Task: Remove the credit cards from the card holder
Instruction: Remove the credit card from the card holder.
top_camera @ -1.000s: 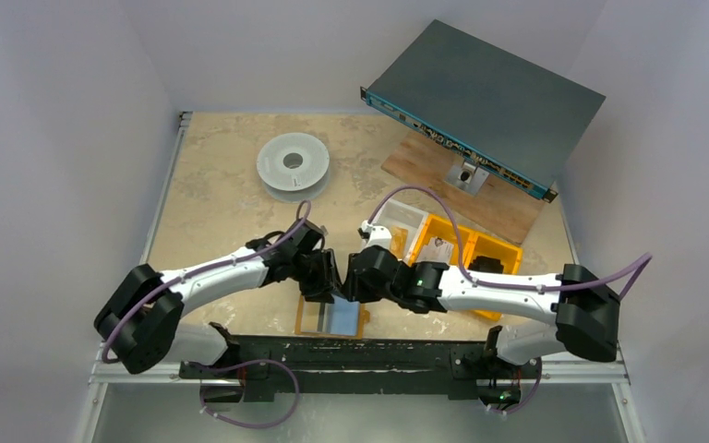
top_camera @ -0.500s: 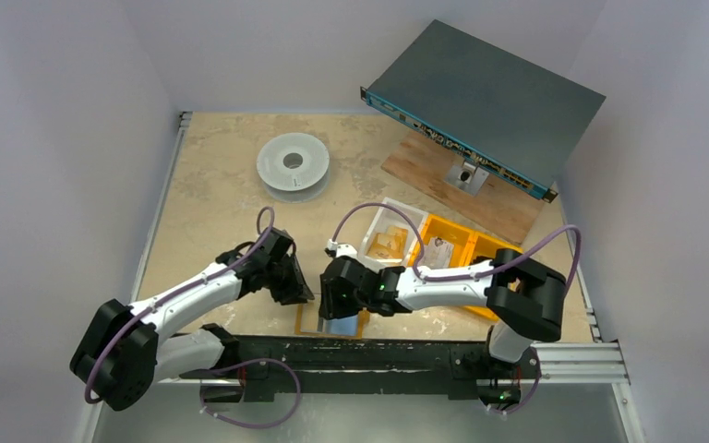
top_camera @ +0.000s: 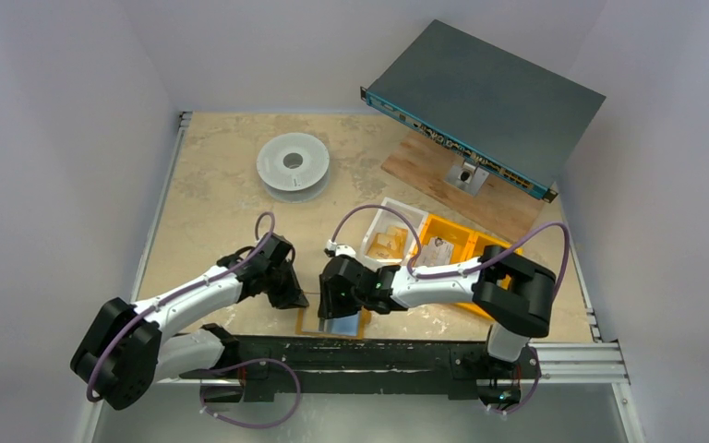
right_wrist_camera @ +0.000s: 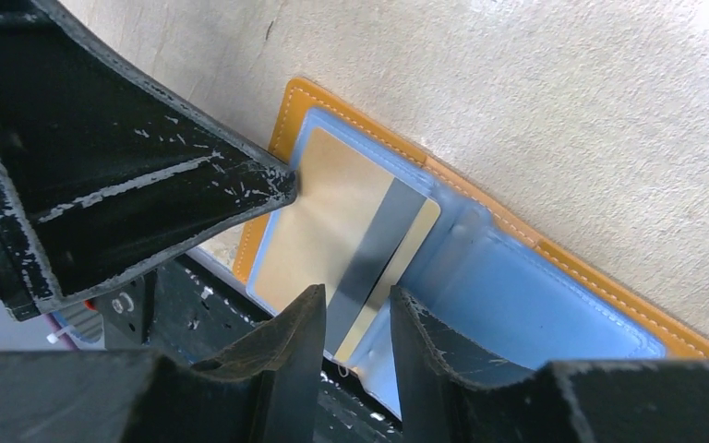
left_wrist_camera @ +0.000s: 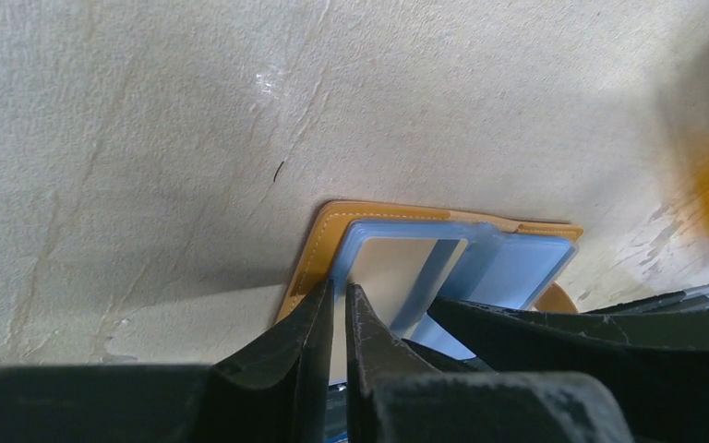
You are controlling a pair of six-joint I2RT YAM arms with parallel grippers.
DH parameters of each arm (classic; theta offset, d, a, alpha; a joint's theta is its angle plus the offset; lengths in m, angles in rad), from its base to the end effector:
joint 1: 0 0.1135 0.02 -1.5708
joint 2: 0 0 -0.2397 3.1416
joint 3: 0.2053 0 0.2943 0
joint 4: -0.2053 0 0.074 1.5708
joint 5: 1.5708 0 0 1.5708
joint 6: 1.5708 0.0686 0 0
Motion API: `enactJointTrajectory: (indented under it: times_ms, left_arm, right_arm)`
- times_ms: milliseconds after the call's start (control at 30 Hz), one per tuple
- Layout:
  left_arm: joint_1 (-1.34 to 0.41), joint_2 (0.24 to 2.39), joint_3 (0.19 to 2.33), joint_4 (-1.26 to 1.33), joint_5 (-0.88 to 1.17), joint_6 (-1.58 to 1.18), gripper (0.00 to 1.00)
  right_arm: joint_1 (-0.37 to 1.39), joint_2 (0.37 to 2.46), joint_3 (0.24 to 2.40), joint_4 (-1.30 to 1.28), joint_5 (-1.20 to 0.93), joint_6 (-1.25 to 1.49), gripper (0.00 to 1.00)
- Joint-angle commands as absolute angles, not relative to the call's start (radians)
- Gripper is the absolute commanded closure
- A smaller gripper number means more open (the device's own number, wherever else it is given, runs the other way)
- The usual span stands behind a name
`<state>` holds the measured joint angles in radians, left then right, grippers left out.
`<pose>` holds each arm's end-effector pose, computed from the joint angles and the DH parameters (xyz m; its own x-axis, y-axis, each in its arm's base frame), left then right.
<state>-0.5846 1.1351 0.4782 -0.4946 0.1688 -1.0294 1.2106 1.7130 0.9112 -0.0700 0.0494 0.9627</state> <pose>0.1949 -0.1428 0.0730 -0.9076 -0.4124 -0.0783 -0.3430 0.8362 -0.4280 0.1403 0.3630 0.0764 -0.9121 -0.0959 -0.3986 -0.3061 0.8061 0.5065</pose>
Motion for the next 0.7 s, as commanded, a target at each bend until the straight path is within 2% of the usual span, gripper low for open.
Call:
enactJointTrajectory:
  times_ms: [0,333,667]
  left_arm:
    - [-0.583,1.154,0.464,-0.456,0.180,-1.031,0.93]
    - [-0.625,1.190,0.463,-0.447,0.175,-1.072,1.00]
    - [-0.629,1.167,0.478,-0.566,0.074,-1.147,1.00]
  right_arm:
    - [1.180,1.717,0.865,0.017,0.004,0.977,0.67]
    - [1.115,1.770,0.846,0.185,-0.134,0.954,0.67]
    - [1.087,1.759,0.876,0.182,-0.151,0.921,0.63]
